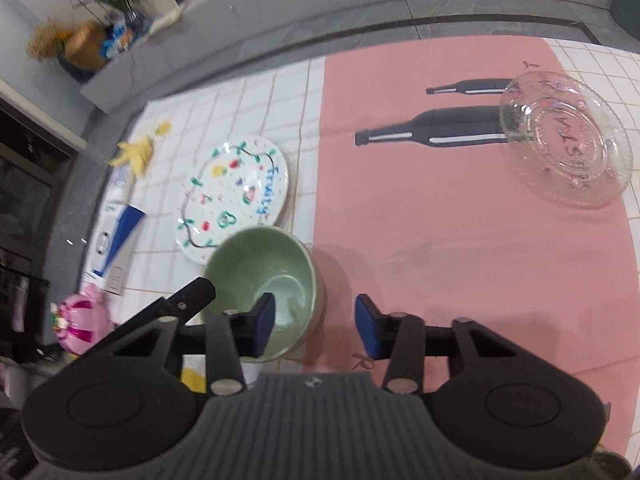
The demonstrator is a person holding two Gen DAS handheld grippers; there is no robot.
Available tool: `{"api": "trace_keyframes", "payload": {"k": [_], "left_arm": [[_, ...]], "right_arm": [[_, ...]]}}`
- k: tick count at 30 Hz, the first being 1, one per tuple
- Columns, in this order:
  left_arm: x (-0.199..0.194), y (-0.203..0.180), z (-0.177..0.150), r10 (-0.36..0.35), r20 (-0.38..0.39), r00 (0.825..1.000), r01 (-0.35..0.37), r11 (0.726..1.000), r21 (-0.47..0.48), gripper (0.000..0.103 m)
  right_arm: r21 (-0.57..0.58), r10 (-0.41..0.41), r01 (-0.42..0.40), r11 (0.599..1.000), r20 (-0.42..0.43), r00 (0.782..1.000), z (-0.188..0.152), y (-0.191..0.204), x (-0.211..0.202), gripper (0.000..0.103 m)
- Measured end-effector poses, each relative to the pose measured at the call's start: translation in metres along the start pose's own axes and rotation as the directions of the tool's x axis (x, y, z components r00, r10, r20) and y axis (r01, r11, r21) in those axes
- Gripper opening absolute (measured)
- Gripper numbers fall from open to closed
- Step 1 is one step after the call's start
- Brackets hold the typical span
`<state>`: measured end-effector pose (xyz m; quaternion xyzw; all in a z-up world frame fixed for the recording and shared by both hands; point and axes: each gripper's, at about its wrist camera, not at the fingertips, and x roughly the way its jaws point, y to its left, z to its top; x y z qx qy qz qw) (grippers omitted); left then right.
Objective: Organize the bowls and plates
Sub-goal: 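Move both grippers to the pale green bowl and close on its rim, then carry the green bowl with both grippers over the stacked steel bowls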
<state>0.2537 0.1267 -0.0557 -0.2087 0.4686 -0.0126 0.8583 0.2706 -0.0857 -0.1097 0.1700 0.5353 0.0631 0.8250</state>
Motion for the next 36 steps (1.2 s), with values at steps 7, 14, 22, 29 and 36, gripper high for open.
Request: {"api": "trace_keyframes", "payload": {"k": [7,14,22,29,36], "left_arm": [[0.013,0.005,-0.003,-0.006,-0.07,0.998,0.003,0.999,-0.037,0.028],[0.017,0.008,0.0,0.011,-0.083,0.996,-0.018,0.996,-0.091,0.009],[0.016,0.001,-0.003,0.041,-0.083,0.996,-0.045,0.998,-0.048,0.008],[-0.005,-0.007,-0.006,-0.005,-0.071,0.997,0.002,0.999,-0.048,0.008],[-0.051,-0.031,-0.019,-0.071,-0.005,0.997,0.071,0.997,-0.009,0.008]], "right_arm": [[0.006,-0.038,0.039,0.999,-0.046,0.998,0.004,0.007,0.026,0.022],[-0.024,-0.074,0.073,0.997,-0.046,0.996,0.002,0.013,0.034,0.009],[-0.023,-0.078,0.077,0.997,-0.051,0.996,0.0,0.012,0.031,0.007],[-0.025,-0.071,0.07,0.997,-0.031,0.997,-0.004,0.009,0.01,0.008],[-0.015,-0.039,0.039,0.999,0.026,0.999,-0.017,-0.002,-0.048,0.008]]}}
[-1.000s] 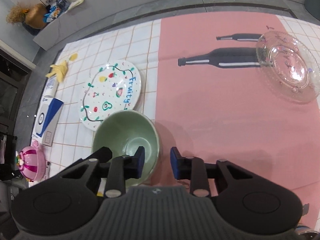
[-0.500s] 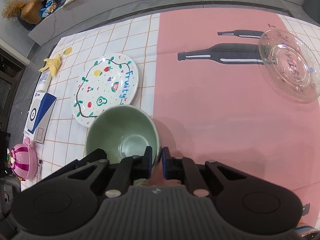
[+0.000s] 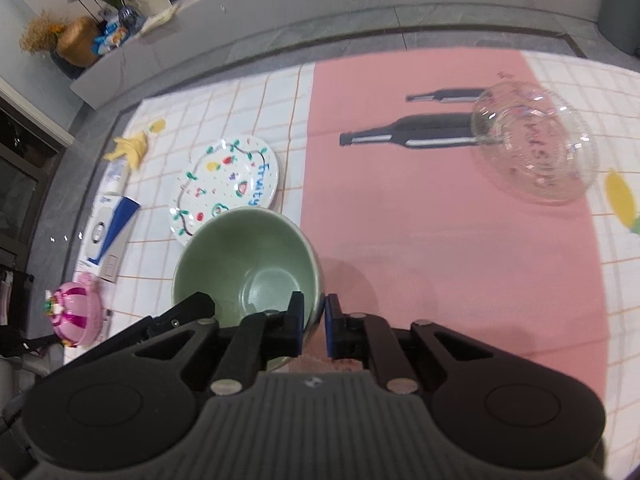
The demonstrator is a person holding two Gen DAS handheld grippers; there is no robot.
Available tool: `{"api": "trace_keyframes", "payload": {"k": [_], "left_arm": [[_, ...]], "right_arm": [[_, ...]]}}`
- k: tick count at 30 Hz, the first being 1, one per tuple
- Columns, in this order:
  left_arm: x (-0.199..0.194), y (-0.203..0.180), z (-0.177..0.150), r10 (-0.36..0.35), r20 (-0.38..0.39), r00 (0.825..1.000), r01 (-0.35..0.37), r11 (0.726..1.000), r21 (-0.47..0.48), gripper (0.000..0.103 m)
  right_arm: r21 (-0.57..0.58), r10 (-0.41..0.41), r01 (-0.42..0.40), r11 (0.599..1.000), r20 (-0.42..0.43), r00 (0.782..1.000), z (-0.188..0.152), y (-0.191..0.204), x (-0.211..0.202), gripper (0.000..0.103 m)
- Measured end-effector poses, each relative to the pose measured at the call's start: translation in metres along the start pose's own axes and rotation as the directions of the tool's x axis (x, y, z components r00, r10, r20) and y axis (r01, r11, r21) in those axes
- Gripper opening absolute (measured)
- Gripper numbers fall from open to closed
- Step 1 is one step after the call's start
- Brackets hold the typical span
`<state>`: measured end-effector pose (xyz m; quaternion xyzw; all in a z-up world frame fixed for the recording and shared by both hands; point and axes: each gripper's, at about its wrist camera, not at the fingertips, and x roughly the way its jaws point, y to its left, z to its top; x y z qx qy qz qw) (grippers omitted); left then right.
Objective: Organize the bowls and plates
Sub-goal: 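Carry the green bowl with both grippers over the stacked steel bowls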
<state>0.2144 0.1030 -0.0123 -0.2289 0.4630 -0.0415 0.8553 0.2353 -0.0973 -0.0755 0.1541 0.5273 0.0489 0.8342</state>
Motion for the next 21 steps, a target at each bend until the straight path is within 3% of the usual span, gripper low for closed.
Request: {"api": "trace_keyframes", "payload": {"k": [11,21], "left_arm": [[-0.057,-0.055,-0.054,-0.084,0.017,0.996,0.083,0.995,0.054,0.008],[-0.072,-0.082,-0.109,-0.096,-0.04,0.995,0.099,0.991,0.089,0.009]], "right_arm": [[0.01,0.011,-0.012,1.0,0.083,0.997,-0.045,-0.049,-0.1,0.009],[0.036,0.033,-0.036,0.999,0.095,0.995,-0.092,-0.106,-0.143,0.01]]}}
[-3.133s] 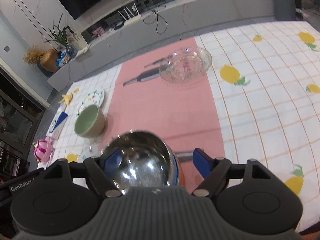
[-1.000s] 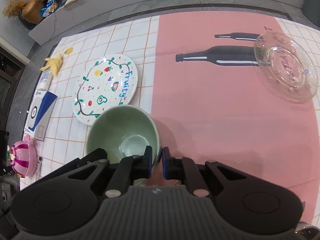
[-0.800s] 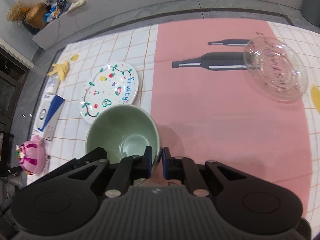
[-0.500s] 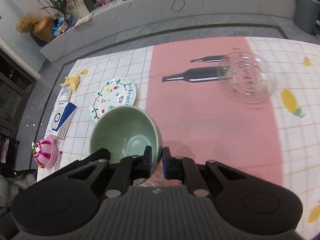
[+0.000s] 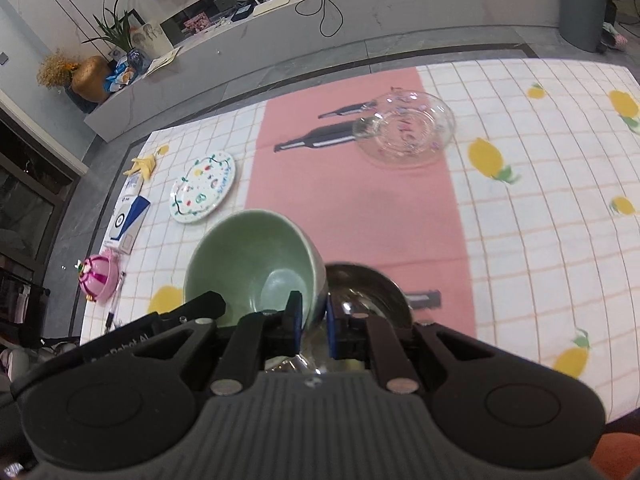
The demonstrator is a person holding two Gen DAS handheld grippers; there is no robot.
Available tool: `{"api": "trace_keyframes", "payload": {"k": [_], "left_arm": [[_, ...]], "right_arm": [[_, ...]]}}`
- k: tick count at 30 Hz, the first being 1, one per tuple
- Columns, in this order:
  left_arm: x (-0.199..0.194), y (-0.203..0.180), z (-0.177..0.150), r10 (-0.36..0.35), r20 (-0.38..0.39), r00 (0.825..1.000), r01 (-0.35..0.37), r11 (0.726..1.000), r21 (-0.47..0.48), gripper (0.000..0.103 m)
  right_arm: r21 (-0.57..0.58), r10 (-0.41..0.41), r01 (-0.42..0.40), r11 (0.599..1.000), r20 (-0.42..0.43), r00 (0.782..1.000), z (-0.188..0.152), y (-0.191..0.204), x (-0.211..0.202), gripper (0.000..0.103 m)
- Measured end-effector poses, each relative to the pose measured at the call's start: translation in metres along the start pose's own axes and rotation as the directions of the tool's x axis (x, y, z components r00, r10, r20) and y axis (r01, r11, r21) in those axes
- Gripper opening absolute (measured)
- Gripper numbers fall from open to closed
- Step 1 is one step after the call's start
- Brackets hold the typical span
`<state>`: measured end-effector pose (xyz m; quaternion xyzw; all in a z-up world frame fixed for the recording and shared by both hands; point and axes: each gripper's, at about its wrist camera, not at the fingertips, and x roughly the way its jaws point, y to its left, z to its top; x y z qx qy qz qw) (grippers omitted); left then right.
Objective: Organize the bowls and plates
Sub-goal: 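Carry the green bowl with both grippers over the stacked steel bowls, then lower the green bowl into the steel bowl stack and open both grippers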
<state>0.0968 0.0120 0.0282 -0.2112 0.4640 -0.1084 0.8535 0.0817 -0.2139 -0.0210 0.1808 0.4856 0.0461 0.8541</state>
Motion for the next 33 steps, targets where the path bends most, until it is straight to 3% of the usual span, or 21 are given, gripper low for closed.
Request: {"api": "trace_keyframes", "payload": {"k": [10,19,26,33], "left_arm": [[0.023,-0.004,-0.025,0.04,-0.069,0.997,-0.038,0.999,0.036,0.009],[0.04,-0.01,-0.031,0.092,-0.104,0.99,-0.083,0.993,0.083,0.01],[0.043,-0.012,-0.034,0.125,-0.113,0.986,-0.113,0.988,0.109,0.011],[0.046,-0.018,-0.037,0.15,-0.125,0.981,-0.133,0.982,0.135,0.011]], "right_arm": [[0.09,0.045,-0.044,0.995,-0.006,0.999,-0.027,-0.043,0.017,0.01],[0.067,0.05,-0.052,0.996,0.026,0.998,-0.032,-0.055,0.032,0.01],[0.079,0.084,-0.082,0.993,-0.019,0.996,-0.032,-0.064,0.045,0.01],[0.041,0.072,-0.072,0.997,-0.007,0.997,-0.034,-0.063,0.043,0.014]]}}
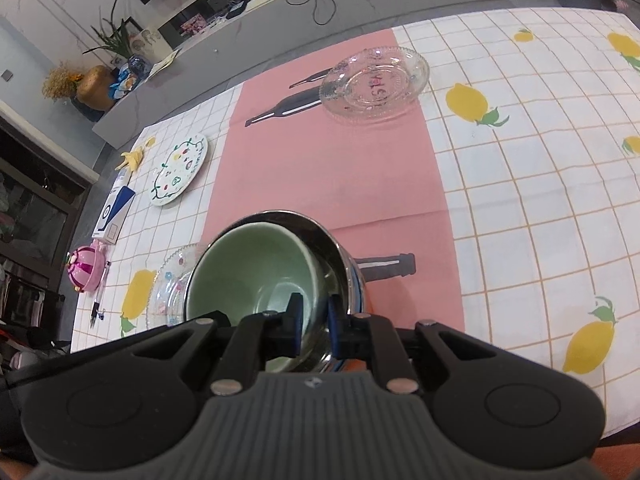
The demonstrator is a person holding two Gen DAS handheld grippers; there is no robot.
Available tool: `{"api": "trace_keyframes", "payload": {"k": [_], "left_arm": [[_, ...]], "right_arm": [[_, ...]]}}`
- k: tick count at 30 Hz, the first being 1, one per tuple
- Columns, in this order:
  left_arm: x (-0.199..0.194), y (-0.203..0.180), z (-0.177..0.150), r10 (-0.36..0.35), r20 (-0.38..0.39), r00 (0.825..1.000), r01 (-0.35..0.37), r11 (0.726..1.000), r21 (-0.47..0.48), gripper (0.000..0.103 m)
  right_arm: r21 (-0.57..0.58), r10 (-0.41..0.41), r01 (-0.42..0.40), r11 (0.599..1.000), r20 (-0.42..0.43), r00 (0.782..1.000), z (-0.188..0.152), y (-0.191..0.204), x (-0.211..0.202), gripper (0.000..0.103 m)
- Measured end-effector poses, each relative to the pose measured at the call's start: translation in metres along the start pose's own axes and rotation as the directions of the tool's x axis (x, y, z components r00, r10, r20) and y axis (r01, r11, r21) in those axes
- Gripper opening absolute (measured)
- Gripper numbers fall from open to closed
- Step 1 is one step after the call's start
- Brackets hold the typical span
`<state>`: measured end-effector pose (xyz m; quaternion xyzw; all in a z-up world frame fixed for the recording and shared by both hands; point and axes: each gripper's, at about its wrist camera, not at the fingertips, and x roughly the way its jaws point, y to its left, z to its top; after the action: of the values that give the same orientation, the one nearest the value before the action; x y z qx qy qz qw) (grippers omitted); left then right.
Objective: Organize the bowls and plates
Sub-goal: 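Lower the green bowl into the steel bowl stack and open both grippers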
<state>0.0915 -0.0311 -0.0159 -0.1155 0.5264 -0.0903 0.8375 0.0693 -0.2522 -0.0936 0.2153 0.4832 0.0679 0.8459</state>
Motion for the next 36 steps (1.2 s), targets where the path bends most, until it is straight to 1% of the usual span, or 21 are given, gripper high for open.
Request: {"api": "trace_keyframes", "payload": {"k": [4,7,10,12,15,17,20,23,24,26,27,28,29,30,32,34,36], "left_arm": [[0.001,-0.003,0.002,0.019,-0.003,1.0,-0.019,1.0,0.018,0.012],[0.002,-0.003,0.003,0.02,-0.005,1.0,-0.02,1.0,0.02,0.012],[0.001,-0.003,0.004,0.017,-0.005,1.0,-0.017,1.0,0.024,0.013],[-0.001,-0.003,0.005,0.018,0.0,1.0,-0.018,1.0,0.023,0.014],[-0.009,-0.006,0.007,0.044,0.054,0.998,-0.047,0.998,0.05,0.014],[-0.013,-0.007,0.01,0.037,0.06,0.998,-0.04,0.998,0.055,0.014],[-0.017,-0.007,0.011,0.028,0.07,0.997,-0.031,0.998,0.053,0.014],[-0.023,-0.005,0.012,0.001,0.082,0.997,-0.005,0.999,0.044,0.016],[-0.024,-0.004,0.011,-0.007,0.087,0.996,0.003,0.999,0.043,0.017],[-0.03,-0.004,0.01,-0.015,0.105,0.994,0.01,0.999,0.05,0.025],[-0.034,-0.004,0.008,-0.02,0.12,0.993,0.013,0.998,0.057,0.027],[-0.038,-0.004,0.007,-0.025,0.136,0.99,0.016,0.998,0.065,0.033],[-0.041,-0.003,0.005,-0.032,0.151,0.988,0.021,0.997,0.074,0.038],[-0.045,-0.003,0.004,-0.039,0.167,0.985,0.025,0.996,0.082,0.041],[-0.052,-0.001,0.002,-0.049,0.2,0.979,0.031,0.995,0.094,0.05],[-0.059,0.003,0.001,-0.055,0.231,0.971,0.032,0.995,0.099,0.053],[-0.064,0.01,0.002,-0.056,0.249,0.967,0.033,0.995,0.093,0.056]], "right_arm": [[-0.022,-0.017,0.017,1.0,0.0,1.0,-0.001,0.002,0.003,0.015],[-0.042,-0.02,0.02,0.999,0.006,1.0,-0.001,0.005,0.003,0.018],[-0.068,-0.029,0.03,0.997,0.015,0.999,-0.002,0.008,0.002,0.018],[-0.075,-0.021,0.022,0.997,0.018,1.0,-0.003,0.008,0.001,0.022],[-0.083,0.004,0.0,0.997,0.046,0.999,-0.003,0.008,-0.005,0.034],[-0.096,0.005,0.002,0.995,0.073,0.997,-0.003,0.009,-0.01,0.036],[-0.087,0.019,-0.012,0.996,0.08,0.997,-0.002,0.007,-0.012,0.037],[-0.078,0.048,-0.041,0.996,0.089,0.995,-0.003,0.004,-0.014,0.044],[-0.078,0.057,-0.049,0.996,0.097,0.994,-0.004,0.003,-0.016,0.047],[-0.076,0.07,-0.061,0.995,0.119,0.99,-0.005,0.002,-0.02,0.052],[-0.075,0.076,-0.067,0.995,0.131,0.988,-0.005,0.002,-0.023,0.057],[-0.073,0.082,-0.072,0.995,0.143,0.986,-0.005,0.001,-0.025,0.061],[-0.069,0.09,-0.08,0.994,0.157,0.984,-0.006,0.0,-0.027,0.063],[-0.065,0.097,-0.087,0.994,0.17,0.981,-0.006,-0.001,-0.029,0.066],[-0.053,0.11,-0.101,0.993,0.198,0.974,-0.007,-0.003,-0.033,0.069],[-0.042,0.125,-0.119,0.992,0.221,0.967,-0.007,-0.005,-0.036,0.07],[-0.044,0.16,-0.154,0.987,0.24,0.958,-0.009,-0.004,-0.039,0.072]]}}
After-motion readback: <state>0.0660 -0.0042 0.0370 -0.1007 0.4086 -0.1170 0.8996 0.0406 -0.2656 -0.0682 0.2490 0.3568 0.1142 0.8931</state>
